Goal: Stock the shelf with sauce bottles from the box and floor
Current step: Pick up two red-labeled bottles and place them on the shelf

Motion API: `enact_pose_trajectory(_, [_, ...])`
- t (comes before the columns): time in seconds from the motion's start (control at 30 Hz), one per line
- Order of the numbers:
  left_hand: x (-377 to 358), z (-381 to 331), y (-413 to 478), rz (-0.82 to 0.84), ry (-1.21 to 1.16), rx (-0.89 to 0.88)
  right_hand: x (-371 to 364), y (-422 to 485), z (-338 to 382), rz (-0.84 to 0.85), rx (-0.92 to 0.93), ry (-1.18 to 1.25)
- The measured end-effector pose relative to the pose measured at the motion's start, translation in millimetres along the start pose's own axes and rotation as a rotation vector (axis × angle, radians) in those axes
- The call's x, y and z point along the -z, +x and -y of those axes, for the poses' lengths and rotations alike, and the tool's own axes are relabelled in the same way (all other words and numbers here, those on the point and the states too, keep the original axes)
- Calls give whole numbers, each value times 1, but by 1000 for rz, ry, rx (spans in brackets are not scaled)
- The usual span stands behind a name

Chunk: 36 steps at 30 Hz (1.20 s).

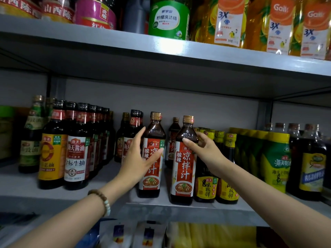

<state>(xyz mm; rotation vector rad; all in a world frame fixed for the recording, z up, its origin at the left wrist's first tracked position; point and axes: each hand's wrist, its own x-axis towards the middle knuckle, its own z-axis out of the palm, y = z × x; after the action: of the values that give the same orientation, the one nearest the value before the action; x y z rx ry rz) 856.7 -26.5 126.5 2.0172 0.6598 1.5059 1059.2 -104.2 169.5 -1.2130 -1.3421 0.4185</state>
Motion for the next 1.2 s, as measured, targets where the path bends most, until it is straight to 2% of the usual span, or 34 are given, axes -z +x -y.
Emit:
enact_pose_trajectory(0.13, [-11,-14,-12,-81,180,-236,8,-2,15,55,3,-149])
enact_pose_trajectory(0.23, [-21,-23,-20,37,278,-369,20,2,39,97,52,-254])
enact_pose_trajectory(0.3, [-33,-26,-27,120,261,-344,28,9,58,168,90,-384])
enact_pose_trajectory(0.37, [-48,-25,-34,155,252,-281,34,17,73,253,122,-593])
enact_pose_trajectory(0.43, [-61,-24,-40,185,303,-211,38,22,81,317,113,-705])
enact_pose_trajectory(0.53, [-76,-21,-44,210,311,-132,39,30,82,377,110,-748])
enact_pose_trajectory(0.87, [-99,-15,-36,102,315,31,40,62,73,414,330,-901])
enact_pose_trajectory(1.0, [-113,-11,-24,29,348,75,37,83,70,437,277,-1017])
enact_pose_trajectory(1.1, [-122,-4,-12,-24,330,105,35,96,63,456,278,-1009])
enact_pose_trajectory(1.2, [-128,6,4,-1,269,136,33,111,57,421,281,-1055])
